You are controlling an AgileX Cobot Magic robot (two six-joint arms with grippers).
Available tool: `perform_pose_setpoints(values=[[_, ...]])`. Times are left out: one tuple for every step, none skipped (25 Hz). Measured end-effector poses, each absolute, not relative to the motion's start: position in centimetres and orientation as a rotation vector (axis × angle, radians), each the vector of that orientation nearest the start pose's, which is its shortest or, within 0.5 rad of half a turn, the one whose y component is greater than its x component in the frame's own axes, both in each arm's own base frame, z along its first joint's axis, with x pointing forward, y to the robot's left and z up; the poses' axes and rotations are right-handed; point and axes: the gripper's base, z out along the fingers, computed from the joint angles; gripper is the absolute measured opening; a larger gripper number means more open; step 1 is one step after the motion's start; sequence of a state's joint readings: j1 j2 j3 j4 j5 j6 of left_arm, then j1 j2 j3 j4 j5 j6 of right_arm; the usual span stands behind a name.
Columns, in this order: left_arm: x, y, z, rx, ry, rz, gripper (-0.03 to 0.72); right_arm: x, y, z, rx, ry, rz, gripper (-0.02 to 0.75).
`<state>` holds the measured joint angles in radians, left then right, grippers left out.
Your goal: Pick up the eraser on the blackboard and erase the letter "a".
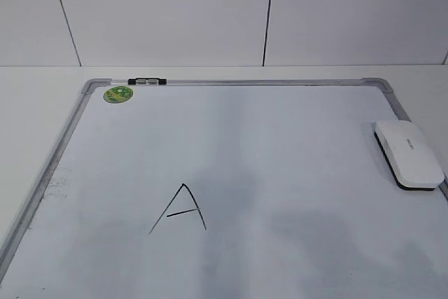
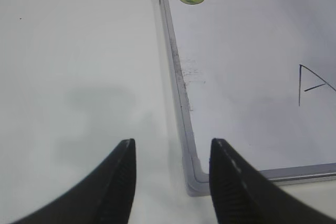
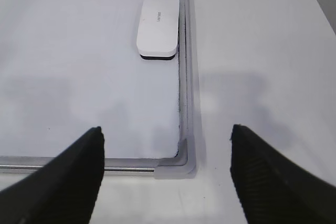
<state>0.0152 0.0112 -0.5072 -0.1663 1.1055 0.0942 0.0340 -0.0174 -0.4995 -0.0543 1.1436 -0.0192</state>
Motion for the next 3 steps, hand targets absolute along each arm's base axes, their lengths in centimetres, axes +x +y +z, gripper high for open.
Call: perform_pose_setpoints(values=[[-0.64, -1.36, 27.67, 0.094, 2.082, -0.134, 0.342, -1.1, -0.49, 27.05, -0.05, 2.109, -0.057, 0.592], [-0.64, -1.36, 27.67, 0.094, 2.082, -0.134, 0.342, -1.1, -0.49, 27.05, -0.05, 2.109, -0.057, 0.592], [-0.64, -1.36, 27.67, 0.094, 2.082, -0.134, 0.341, -1.1, -0.49, 27.05, -0.05, 2.109, -0.057, 0.592]])
